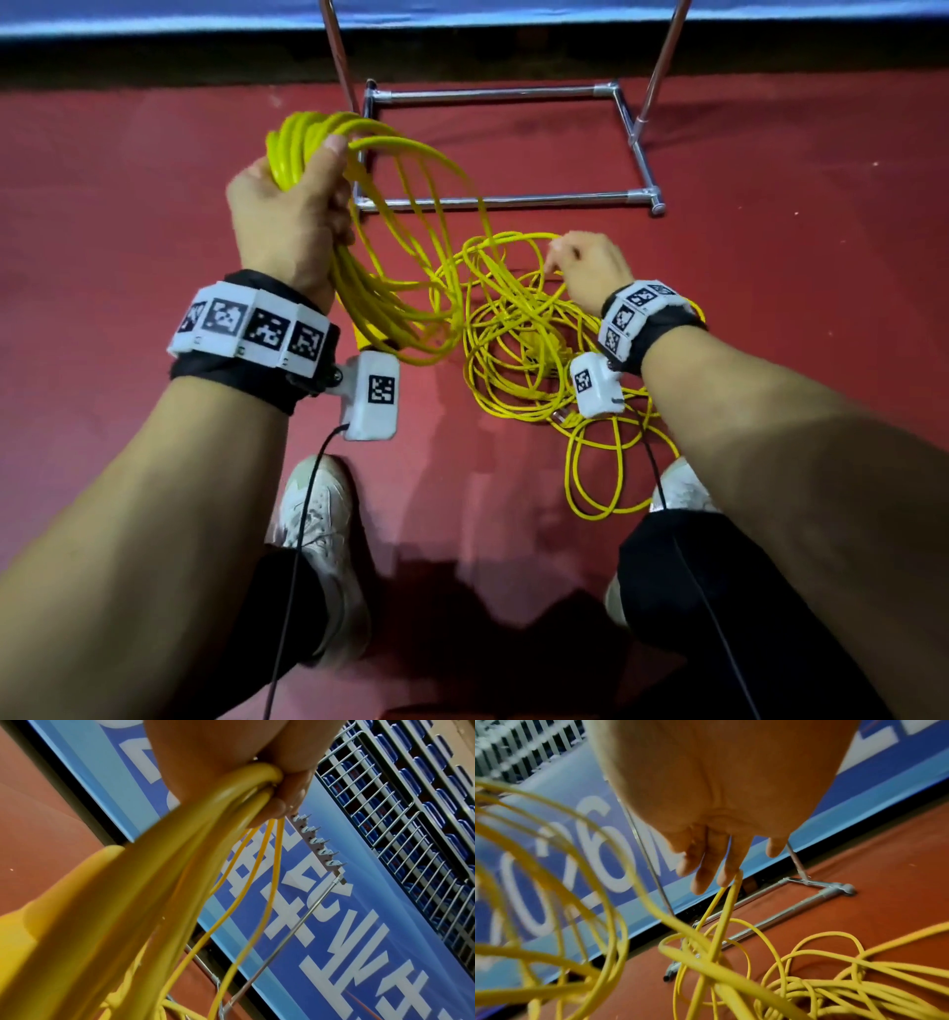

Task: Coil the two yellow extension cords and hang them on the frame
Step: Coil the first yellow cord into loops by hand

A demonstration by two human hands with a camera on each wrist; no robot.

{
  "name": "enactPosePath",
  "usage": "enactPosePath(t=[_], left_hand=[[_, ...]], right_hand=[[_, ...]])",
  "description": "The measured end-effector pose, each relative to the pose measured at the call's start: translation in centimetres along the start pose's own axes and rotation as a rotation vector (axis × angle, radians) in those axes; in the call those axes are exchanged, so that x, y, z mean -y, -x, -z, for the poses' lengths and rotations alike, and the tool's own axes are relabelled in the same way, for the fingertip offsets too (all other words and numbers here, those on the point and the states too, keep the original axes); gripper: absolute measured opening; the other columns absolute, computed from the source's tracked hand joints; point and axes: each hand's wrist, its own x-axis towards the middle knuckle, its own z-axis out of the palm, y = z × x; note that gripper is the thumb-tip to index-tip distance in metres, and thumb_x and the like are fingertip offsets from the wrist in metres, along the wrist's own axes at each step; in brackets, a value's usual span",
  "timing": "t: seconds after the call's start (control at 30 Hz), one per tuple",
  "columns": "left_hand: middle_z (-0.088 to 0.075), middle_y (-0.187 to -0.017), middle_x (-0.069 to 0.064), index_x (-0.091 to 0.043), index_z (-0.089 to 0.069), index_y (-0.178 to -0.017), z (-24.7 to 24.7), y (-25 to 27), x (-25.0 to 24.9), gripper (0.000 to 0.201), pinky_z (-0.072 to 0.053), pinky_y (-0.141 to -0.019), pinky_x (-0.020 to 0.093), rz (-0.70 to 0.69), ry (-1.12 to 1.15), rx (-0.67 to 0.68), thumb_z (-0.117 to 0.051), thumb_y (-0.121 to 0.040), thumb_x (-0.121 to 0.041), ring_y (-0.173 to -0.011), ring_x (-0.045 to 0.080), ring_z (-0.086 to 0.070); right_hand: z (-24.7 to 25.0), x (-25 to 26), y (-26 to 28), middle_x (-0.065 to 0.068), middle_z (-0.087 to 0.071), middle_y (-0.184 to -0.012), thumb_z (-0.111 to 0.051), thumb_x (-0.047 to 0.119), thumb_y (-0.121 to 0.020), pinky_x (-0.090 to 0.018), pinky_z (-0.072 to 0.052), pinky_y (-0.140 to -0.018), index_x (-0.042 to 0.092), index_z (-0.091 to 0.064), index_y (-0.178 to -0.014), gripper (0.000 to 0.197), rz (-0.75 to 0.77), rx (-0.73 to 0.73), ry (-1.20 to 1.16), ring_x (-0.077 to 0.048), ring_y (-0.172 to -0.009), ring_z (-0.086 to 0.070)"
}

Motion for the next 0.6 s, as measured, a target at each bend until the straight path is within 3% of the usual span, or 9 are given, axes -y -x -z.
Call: enactPosePath(t=[0.07,0.17,0.27,0.37,0.47,0.6], left_hand=[[-0.050,-0.051,-0.006,-0.017,-0.055,-0.068,0.4,-0.6,-0.1,0.028,-0.033,-0.043,0.025,-0.023,-0.008,-0.035,-0.066,-0.093,-0.020,-0.039,0.009,-0.039],[-0.051,-0.053,-0.003,-0.019,-0.058,-0.068,0.2,-0.5,0.0,0.026,-0.034,-0.044,0.027,-0.052,-0.056,-0.021,-0.068,-0.090,-0.026,-0.041,0.012,-0.040],[-0.050,-0.053,-0.004,-0.022,-0.059,-0.066,-0.6,0.2,-0.1,0.027,-0.033,-0.043,0.026,-0.048,-0.095,0.040,-0.067,-0.092,-0.025,-0.041,0.012,-0.039],[-0.049,-0.052,-0.005,-0.022,-0.059,-0.066,-0.7,0.6,-0.6,0.029,-0.031,-0.044,0.025,-0.011,-0.043,0.067,-0.065,-0.094,-0.022,-0.041,0.010,-0.037],[-0.046,-0.051,-0.007,-0.019,-0.054,-0.070,-0.5,0.9,-0.8,0.028,-0.030,-0.044,0.024,0.037,0.005,0.062,-0.062,-0.097,-0.019,-0.041,0.008,-0.034],[-0.045,-0.051,-0.007,-0.018,-0.055,-0.071,-0.4,1.2,-0.6,0.027,-0.029,-0.044,0.025,0.051,0.005,0.079,-0.063,-0.096,-0.021,-0.041,0.008,-0.033]], right_hand=[[0.9,0.1,-0.4,0.006,-0.059,-0.068,-0.048,0.027,-0.099,-0.037,-0.046,-0.081,0.012,-0.072,-0.082,0.032,-0.010,-0.061,-0.058,-0.026,-0.076,-0.057],[0.8,1.9,-1.0,0.004,-0.069,-0.085,-0.062,0.034,-0.086,-0.036,-0.052,-0.082,0.023,-0.066,-0.089,0.012,0.059,-0.060,-0.121,-0.021,-0.084,-0.066],[-1.4,3.8,-0.8,0.004,-0.068,-0.095,-0.071,0.029,-0.084,-0.035,-0.052,-0.084,0.021,-0.065,-0.116,0.033,0.135,0.088,-0.146,-0.016,-0.078,-0.062],[-3.9,4.7,-0.4,-0.001,-0.062,-0.106,-0.069,0.031,-0.091,-0.028,-0.044,-0.082,0.012,-0.051,-0.135,0.052,0.185,0.159,-0.070,-0.018,-0.087,-0.058],[-4.9,3.9,-0.5,-0.003,-0.059,-0.103,-0.063,0.031,-0.095,-0.031,-0.042,-0.088,0.013,-0.054,-0.133,0.043,0.148,0.141,0.028,-0.024,-0.100,-0.057],[-5.0,2.1,-0.5,-0.011,-0.061,-0.113,-0.054,0.027,-0.099,-0.036,-0.043,-0.090,0.014,-0.061,-0.115,0.022,0.103,0.154,0.129,-0.032,-0.110,-0.056]])
